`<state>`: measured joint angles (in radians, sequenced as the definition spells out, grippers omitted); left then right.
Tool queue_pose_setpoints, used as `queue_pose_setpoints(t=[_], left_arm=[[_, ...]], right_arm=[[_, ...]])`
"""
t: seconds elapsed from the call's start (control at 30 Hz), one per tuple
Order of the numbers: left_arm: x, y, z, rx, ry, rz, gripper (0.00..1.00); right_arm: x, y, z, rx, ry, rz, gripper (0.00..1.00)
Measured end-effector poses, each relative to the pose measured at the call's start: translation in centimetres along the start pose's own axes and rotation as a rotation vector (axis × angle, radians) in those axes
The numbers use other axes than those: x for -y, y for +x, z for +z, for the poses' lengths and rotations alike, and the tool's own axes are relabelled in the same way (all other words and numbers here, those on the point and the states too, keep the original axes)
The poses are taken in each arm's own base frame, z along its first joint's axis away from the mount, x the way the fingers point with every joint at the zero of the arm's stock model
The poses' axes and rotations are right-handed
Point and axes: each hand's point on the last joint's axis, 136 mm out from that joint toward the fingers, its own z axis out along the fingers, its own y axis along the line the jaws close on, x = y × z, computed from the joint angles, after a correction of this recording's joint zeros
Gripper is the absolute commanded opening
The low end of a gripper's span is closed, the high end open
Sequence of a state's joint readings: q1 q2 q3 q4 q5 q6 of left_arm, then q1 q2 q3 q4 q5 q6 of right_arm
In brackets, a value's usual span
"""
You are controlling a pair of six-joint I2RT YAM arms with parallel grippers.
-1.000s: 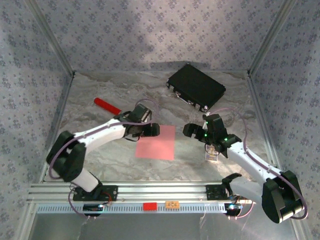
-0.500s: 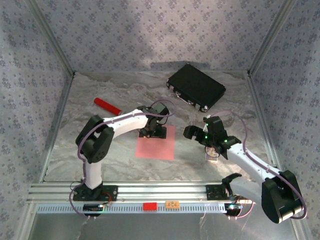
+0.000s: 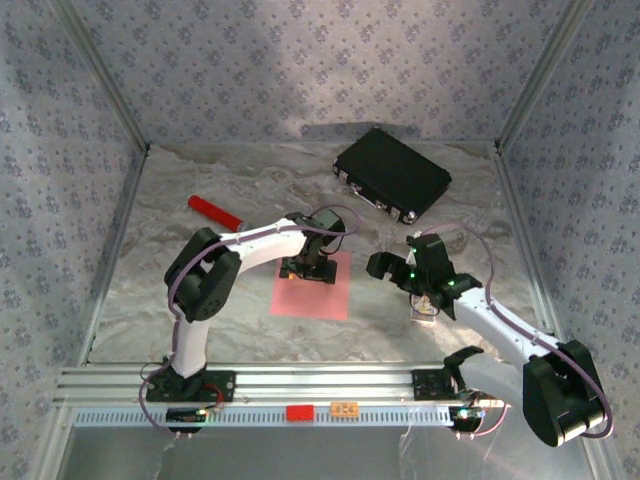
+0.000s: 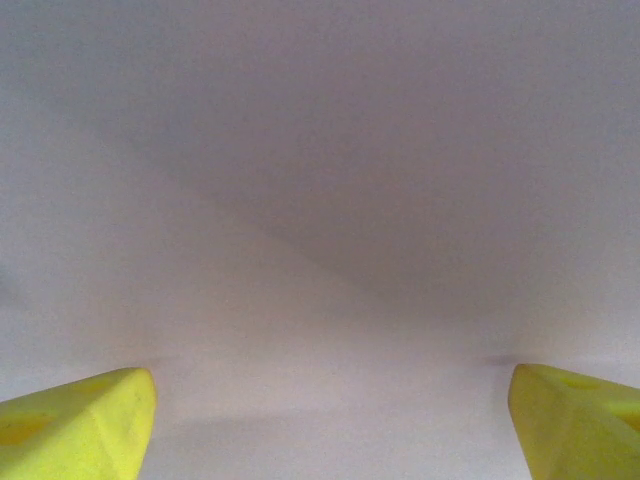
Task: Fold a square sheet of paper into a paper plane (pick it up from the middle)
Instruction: First fold the square sheet of paper in half at the center of the table.
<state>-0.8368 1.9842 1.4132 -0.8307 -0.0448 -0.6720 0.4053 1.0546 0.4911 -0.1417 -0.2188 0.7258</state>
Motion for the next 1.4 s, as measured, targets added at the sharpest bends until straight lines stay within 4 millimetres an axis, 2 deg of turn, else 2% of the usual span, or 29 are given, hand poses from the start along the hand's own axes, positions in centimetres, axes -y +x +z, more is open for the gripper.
queue_pose_setpoints(t=[0.4,1.4], left_arm=[[-0.15,0.43,0.72,-0.024,-0.015,-0.008,0.92],[0.05,0.56,0.98,-0.030,-0.012,-0.023,0.91]], right_arm=[[-0.04,0.11,0.03,-0.004,-0.005,0.003,0.99],[-0.04,0.11,0.03,-0.004,-0.005,0.019,0.99]])
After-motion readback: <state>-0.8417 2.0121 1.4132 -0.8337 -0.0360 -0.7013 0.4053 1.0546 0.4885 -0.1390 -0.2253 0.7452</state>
